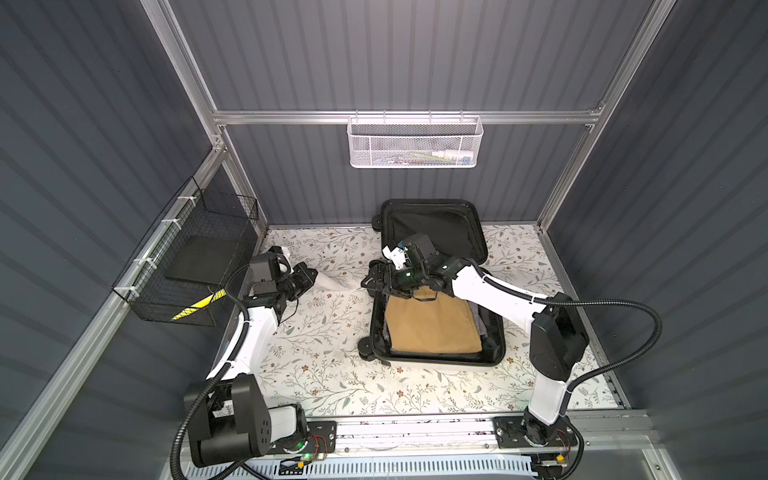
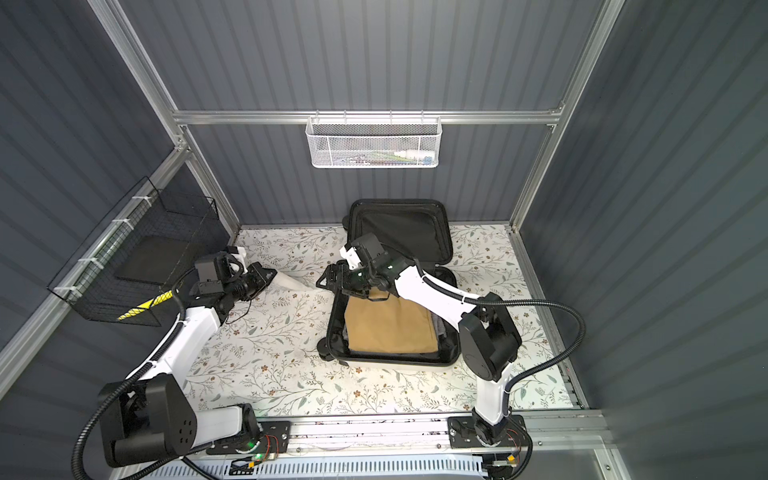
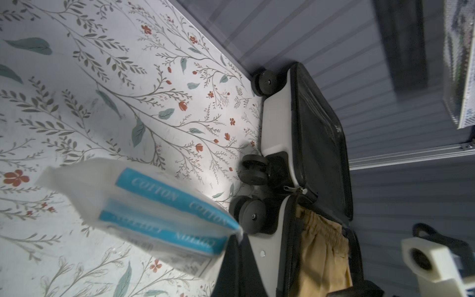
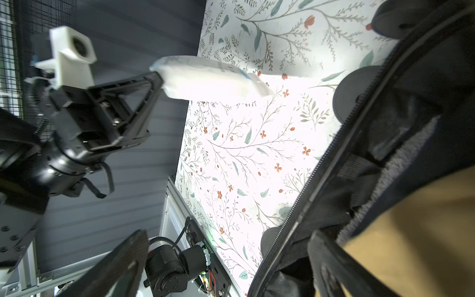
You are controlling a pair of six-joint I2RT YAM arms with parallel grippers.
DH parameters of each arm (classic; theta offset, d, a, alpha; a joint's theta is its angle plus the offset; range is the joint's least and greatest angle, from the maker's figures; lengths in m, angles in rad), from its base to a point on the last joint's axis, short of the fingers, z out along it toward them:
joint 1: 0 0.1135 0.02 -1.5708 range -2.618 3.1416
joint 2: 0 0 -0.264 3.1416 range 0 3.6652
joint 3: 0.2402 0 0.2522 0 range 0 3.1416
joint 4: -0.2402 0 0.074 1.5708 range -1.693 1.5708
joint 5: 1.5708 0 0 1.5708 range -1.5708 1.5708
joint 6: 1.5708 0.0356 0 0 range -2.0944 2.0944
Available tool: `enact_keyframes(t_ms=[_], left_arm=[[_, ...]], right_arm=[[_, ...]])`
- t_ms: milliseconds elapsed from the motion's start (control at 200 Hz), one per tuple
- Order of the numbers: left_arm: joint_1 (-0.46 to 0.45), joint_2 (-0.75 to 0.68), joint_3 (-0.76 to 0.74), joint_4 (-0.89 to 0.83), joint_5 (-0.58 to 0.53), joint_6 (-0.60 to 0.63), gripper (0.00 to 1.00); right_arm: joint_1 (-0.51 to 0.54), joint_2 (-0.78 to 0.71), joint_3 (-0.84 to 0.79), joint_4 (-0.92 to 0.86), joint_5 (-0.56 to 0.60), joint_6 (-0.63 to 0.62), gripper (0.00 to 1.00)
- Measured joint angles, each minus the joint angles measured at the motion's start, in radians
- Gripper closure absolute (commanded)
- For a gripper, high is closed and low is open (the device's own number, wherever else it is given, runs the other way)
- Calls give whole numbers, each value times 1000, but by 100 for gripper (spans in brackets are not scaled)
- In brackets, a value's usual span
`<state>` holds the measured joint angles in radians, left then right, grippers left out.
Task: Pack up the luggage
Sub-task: 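Raise the packet with the left gripper while the right gripper rises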
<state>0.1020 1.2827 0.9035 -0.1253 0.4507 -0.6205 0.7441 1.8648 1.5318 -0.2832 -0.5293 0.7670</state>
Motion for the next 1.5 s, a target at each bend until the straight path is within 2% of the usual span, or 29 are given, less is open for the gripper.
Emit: enact_keyframes(t_ms=[180, 335, 545, 680, 1025, 1501], left_arm=[[0, -14, 27, 7, 38, -51, 100], [0, -24, 54, 30, 74, -108, 100], [-6, -35, 98, 70, 116, -179, 100], [-40, -35, 146, 75, 127, -209, 100], [-218, 10, 305, 103, 114, -254, 100], [-488, 137, 407, 148, 36, -320, 100]], right_arm=[[0, 7, -8, 15, -17, -18, 2], [-6, 4, -23, 20, -26, -80, 2], [-54, -40, -53, 19, -62, -154, 2], [-87, -89, -81, 23, -92, -194, 2], [-175, -259, -228, 12, -100, -362, 5], [-317, -437, -394, 37, -93, -512, 20]])
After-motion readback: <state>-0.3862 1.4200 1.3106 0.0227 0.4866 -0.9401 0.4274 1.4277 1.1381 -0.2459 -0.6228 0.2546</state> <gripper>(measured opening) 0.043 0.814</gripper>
